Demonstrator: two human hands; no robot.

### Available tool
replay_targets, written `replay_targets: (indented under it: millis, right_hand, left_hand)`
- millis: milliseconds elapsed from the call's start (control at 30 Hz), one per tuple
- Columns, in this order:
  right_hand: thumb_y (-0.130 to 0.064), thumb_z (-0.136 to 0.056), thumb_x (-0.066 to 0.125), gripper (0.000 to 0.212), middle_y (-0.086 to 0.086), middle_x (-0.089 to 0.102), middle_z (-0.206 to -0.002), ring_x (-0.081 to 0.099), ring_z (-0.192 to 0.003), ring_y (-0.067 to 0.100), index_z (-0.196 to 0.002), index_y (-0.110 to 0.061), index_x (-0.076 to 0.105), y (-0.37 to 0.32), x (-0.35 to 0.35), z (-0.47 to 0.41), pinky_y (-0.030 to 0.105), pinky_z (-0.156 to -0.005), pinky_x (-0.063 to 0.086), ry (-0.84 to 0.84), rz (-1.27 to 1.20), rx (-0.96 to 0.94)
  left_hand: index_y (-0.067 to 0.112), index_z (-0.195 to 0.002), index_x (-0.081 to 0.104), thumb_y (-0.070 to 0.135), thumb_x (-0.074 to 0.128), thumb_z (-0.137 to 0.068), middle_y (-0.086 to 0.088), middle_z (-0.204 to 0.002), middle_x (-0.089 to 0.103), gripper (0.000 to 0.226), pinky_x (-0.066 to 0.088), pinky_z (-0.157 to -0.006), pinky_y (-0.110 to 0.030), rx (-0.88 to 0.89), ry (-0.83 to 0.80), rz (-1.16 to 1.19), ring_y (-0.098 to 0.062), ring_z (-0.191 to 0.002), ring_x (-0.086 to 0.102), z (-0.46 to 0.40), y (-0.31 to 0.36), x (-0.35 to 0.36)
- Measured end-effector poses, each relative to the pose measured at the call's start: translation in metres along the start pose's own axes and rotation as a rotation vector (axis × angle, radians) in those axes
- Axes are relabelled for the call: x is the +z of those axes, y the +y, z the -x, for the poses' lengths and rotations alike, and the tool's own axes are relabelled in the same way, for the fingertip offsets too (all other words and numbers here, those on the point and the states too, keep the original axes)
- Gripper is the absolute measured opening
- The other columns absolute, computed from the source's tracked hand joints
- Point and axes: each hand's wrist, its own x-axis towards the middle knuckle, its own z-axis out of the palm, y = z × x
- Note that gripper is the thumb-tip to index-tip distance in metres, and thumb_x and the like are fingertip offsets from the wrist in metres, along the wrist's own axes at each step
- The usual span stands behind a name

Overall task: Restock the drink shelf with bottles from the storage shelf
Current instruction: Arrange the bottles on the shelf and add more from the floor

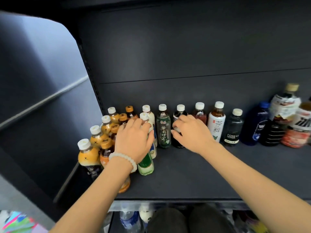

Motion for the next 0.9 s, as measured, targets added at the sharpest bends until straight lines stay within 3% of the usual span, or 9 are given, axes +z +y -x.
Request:
replay_targets:
  millis: [167,300,400,600,767,900]
  right_hand:
    - [-0.034,-0.091,0.052,0.032,0.006,0.062,-0.104,0.056,-0.100,0.030,-0.109,-0.012,0.065,0.024,-0.015,0.089,0.039,-0.077,0.046,0.074,0.022,0.078]
    - [-0.038,-0.095,0.046,0.036,0.004,0.061,-0.113,0.055,-0.104,0.026,-0.117,-0.014,0.062,0.048,-0.024,0.170,0.038,-0.078,0.044,0.043,0.079,0.155]
    - [-0.038,-0.094,0.049,0.035,0.005,0.062,-0.112,0.057,-0.100,0.028,-0.116,-0.014,0.063,0.069,-0.029,0.232,0.037,-0.073,0.046,0.031,0.111,0.231]
    - [-0.029,-0.082,0.065,0.021,0.009,0.063,-0.085,0.061,-0.078,0.035,-0.091,-0.010,0.068,0.105,-0.018,0.339,0.040,-0.059,0.051,-0.029,0.117,0.440]
    - [-0.032,-0.090,0.057,0.026,0.009,0.061,-0.098,0.058,-0.096,0.033,-0.102,-0.011,0.065,0.120,0.011,0.412,0.039,-0.071,0.047,-0.140,0.055,0.652]
    - [-0.036,-0.094,0.049,0.029,0.006,0.056,-0.106,0.055,-0.104,0.029,-0.110,-0.014,0.060,0.132,0.049,0.455,0.038,-0.076,0.044,-0.273,-0.066,0.779]
  left_hand:
    - [0.015,-0.083,0.068,0.040,0.035,-0.086,-0.005,-0.083,0.065,0.042,0.046,-0.058,-0.036,-0.037,-0.043,0.052,-0.029,-0.079,0.062,0.036,0.059,-0.010]
    - [0.019,-0.115,0.059,0.043,0.033,-0.097,-0.002,-0.113,0.058,0.040,0.043,-0.081,-0.038,0.014,-0.133,0.133,-0.025,-0.109,0.051,0.065,0.118,-0.008]
    - [0.021,-0.123,0.054,0.044,0.029,-0.098,0.001,-0.120,0.054,0.042,0.041,-0.085,-0.037,0.083,-0.167,0.197,-0.023,-0.114,0.047,0.089,0.169,0.000]
    - [0.022,-0.128,0.049,0.044,0.030,-0.099,0.000,-0.125,0.053,0.041,0.039,-0.087,-0.037,0.223,-0.284,0.289,-0.023,-0.118,0.045,0.132,0.260,0.029]
    - [0.021,-0.126,0.050,0.042,0.032,-0.098,-0.002,-0.124,0.053,0.039,0.039,-0.089,-0.039,0.231,-0.429,0.344,-0.025,-0.118,0.045,0.162,0.314,0.062]
    - [0.020,-0.120,0.052,0.042,0.033,-0.098,-0.005,-0.123,0.053,0.037,0.040,-0.088,-0.041,0.141,-0.629,0.426,-0.028,-0.118,0.046,0.189,0.347,0.095]
